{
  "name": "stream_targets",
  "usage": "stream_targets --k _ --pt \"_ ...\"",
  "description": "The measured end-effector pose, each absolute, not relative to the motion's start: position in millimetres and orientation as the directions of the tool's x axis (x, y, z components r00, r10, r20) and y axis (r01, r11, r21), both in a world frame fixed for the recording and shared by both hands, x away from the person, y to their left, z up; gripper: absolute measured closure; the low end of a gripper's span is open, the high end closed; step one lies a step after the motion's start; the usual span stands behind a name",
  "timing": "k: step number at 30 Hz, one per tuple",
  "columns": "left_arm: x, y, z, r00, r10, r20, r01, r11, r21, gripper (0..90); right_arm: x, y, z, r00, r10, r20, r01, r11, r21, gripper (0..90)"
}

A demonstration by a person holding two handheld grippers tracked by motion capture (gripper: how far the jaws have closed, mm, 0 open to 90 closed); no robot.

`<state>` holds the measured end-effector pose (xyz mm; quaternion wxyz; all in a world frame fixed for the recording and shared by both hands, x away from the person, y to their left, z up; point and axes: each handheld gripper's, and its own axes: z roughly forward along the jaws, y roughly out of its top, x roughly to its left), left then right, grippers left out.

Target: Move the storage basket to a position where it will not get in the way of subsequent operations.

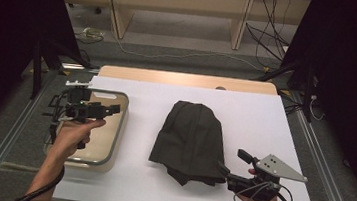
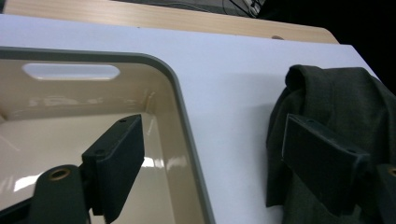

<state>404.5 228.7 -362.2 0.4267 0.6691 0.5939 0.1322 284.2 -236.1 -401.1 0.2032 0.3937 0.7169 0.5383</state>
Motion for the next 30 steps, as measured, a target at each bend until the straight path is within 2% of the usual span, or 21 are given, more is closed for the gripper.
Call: stream_targets --k 30 --pt "395 163 -377 0.393 0.855 -0.338 0.697 -0.038 0.716 20.7 295 -241 -404 -0.583 0.802 0.128 0.368 0.12 0.922 21.6"
